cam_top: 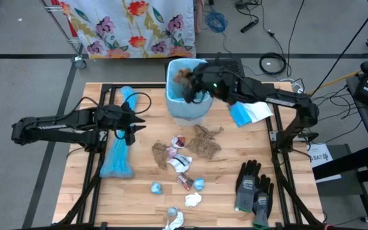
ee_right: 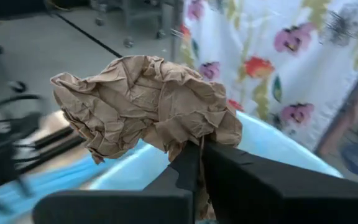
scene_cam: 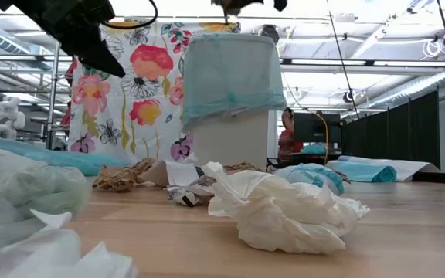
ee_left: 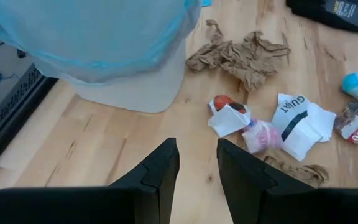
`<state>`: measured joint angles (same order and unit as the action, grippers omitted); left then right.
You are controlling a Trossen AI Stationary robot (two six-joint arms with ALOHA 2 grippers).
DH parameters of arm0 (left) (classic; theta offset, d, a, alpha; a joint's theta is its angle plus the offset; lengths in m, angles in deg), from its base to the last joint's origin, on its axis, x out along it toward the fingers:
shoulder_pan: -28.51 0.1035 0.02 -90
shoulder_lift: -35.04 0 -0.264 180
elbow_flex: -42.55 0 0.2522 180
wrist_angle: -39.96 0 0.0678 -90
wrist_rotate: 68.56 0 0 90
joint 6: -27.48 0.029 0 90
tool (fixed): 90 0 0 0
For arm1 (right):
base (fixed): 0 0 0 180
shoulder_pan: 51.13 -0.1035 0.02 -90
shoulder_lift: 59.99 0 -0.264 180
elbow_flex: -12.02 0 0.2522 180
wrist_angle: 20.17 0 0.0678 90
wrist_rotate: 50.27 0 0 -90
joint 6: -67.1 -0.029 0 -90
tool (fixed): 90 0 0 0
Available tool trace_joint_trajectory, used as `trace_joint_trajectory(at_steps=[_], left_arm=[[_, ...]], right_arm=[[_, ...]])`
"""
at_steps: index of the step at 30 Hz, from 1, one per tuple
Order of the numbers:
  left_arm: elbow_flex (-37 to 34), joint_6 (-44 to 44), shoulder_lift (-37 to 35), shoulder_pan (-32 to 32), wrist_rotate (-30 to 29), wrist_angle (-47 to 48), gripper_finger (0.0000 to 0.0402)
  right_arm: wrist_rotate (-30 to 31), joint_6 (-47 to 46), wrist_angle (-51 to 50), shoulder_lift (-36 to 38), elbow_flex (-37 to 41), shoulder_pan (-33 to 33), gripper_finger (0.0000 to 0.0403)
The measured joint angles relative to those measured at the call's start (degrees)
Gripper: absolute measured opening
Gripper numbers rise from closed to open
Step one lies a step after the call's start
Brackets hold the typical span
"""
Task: Place trash/remove bag and relplace
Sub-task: Put the brown paper into the blue trash bag inside the white trash bin
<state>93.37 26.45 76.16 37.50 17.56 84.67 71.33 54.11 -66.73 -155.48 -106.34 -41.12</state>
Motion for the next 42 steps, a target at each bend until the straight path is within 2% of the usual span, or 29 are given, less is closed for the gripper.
trace_joint_trajectory(at_steps=[8,16,22,42], left_arm=[[0.0,0.0,3.2,0.0,-0.1,-0.1,0.0117],[0.0,0.0,4.6,0.0,-0.2,-0.1,0.0117],[0.0,0.0,4.6,0.0,-0.2,-0.1,0.0117],[0.0,0.0,4.6,0.0,-0.2,-0.4,0.0117]], right_arm=[[-2.8,-3.5,-0.4,-3.7,0.0,4.6,0.0075],[-3.4,-3.8,-0.4,-4.2,0.0,3.4,0.0126],[-3.4,-3.7,-2.4,-3.0,0.0,0.6,0.0131],[-3.4,-4.8,-27.2,-0.3,0.0,-15.7,0.0130]])
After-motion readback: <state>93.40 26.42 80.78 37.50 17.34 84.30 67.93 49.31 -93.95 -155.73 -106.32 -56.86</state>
